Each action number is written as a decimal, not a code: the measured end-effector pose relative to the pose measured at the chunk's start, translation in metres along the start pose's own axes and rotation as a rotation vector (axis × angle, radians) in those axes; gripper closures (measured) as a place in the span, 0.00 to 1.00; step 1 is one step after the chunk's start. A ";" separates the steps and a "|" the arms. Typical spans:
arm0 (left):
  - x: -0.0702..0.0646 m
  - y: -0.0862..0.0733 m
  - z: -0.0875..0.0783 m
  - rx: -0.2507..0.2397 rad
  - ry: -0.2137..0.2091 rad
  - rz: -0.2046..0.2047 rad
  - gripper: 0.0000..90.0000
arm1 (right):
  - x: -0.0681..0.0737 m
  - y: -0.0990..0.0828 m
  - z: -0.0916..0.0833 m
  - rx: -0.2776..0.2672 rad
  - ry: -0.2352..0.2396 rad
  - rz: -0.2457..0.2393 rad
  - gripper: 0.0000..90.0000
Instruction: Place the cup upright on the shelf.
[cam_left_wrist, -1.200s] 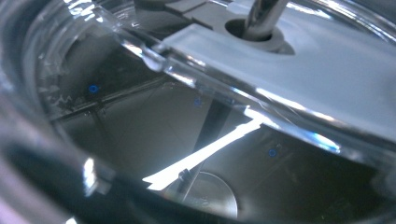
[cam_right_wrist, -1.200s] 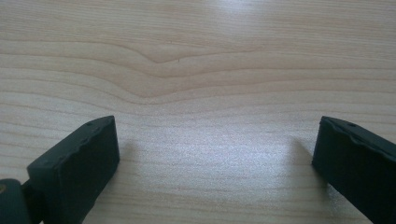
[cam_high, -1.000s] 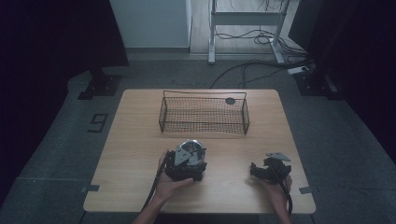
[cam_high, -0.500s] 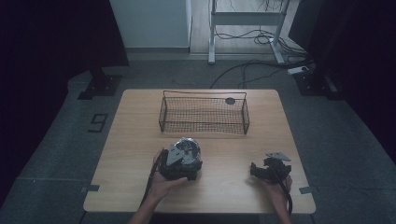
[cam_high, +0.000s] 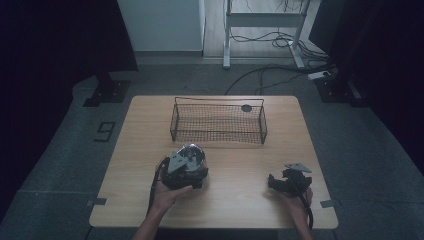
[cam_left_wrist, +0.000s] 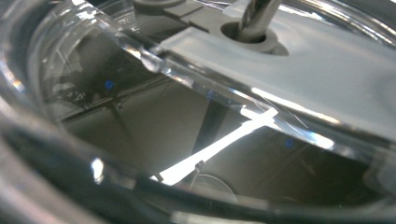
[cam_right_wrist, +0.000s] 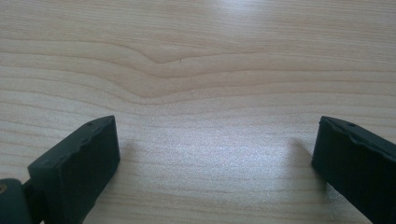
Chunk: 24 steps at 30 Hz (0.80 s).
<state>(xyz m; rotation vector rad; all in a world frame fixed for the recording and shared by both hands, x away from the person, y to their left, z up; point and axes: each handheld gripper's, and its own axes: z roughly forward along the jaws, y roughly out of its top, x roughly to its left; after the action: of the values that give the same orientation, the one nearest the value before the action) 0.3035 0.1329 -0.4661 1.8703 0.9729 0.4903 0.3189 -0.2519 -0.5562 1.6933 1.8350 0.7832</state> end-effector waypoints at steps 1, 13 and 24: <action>0.001 0.000 0.000 -0.001 0.002 -0.002 0.04 | 0.000 0.000 0.000 0.000 0.000 0.000 0.01; 0.003 0.002 0.002 0.008 -0.016 -0.021 0.04 | 0.000 0.000 0.000 0.000 0.000 0.000 0.01; 0.019 0.013 0.007 0.008 0.018 -0.064 0.04 | 0.000 0.000 0.000 -0.003 0.004 -0.003 0.02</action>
<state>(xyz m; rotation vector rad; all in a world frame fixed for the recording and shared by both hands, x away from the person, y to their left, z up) 0.3248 0.1410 -0.4590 1.8385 1.0455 0.4663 0.3185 -0.2518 -0.5562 1.6881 1.8373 0.7881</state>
